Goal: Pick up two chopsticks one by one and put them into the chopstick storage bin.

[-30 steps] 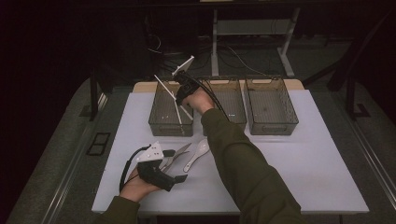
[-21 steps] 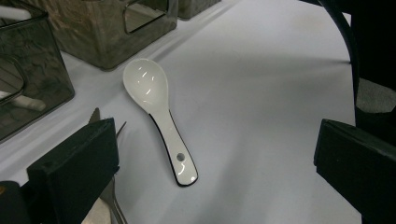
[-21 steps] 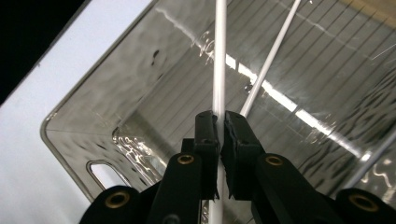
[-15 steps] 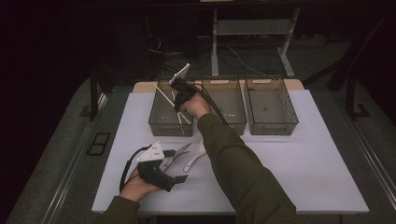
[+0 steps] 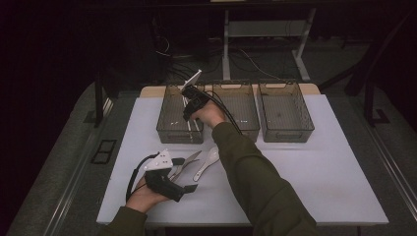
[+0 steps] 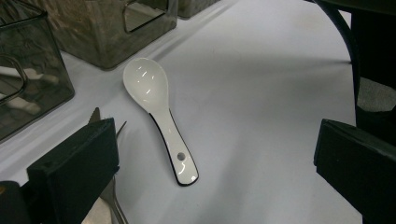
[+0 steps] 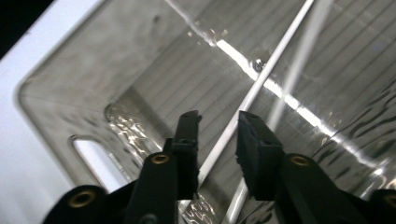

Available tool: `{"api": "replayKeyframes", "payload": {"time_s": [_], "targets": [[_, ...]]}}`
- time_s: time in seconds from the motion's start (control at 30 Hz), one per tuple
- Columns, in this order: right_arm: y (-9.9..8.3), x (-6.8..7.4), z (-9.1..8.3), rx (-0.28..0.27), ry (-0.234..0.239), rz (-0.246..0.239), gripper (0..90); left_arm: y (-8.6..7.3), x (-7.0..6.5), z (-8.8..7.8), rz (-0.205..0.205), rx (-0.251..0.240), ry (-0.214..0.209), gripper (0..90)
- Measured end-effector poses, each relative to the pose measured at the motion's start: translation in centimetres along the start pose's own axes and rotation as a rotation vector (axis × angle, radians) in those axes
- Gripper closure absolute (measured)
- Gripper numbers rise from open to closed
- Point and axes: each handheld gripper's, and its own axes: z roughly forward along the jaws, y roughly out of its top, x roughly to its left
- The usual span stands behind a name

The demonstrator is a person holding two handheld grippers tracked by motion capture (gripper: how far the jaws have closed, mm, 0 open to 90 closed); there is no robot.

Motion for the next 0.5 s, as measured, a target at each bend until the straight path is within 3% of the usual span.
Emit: {"api": "replayKeyframes", "payload": {"time_s": [0.03, 0.1, 0.17, 0.37, 0.5], "targets": [[-0.2, 0.1, -0.7, -0.027, 0.016, -0.025, 59.1, 0.0, 0.0, 0.0, -0.002, 0.001, 0.004, 0.0], [-0.3, 0.2, -1.1, -0.037, 0.02, -0.039, 57.2, 0.0, 0.0, 0.0, -0.005, 0.003, 0.005, 0.0], [-0.9, 0.1, -2.2, -0.083, 0.039, -0.059, 51.8, 0.0, 0.0, 0.0, -0.003, 0.002, 0.007, 0.0], [-2.0, -0.2, -4.0, -0.14, 0.062, -0.115, 47.1, 0.0, 0.0, 0.0, 0.001, 0.011, 0.014, 0.0], [-3.7, -0.3, -6.2, -0.208, 0.087, -0.169, 41.5, 0.1, 0.1, 0.1, 0.004, 0.013, 0.017, 0.0]]}}
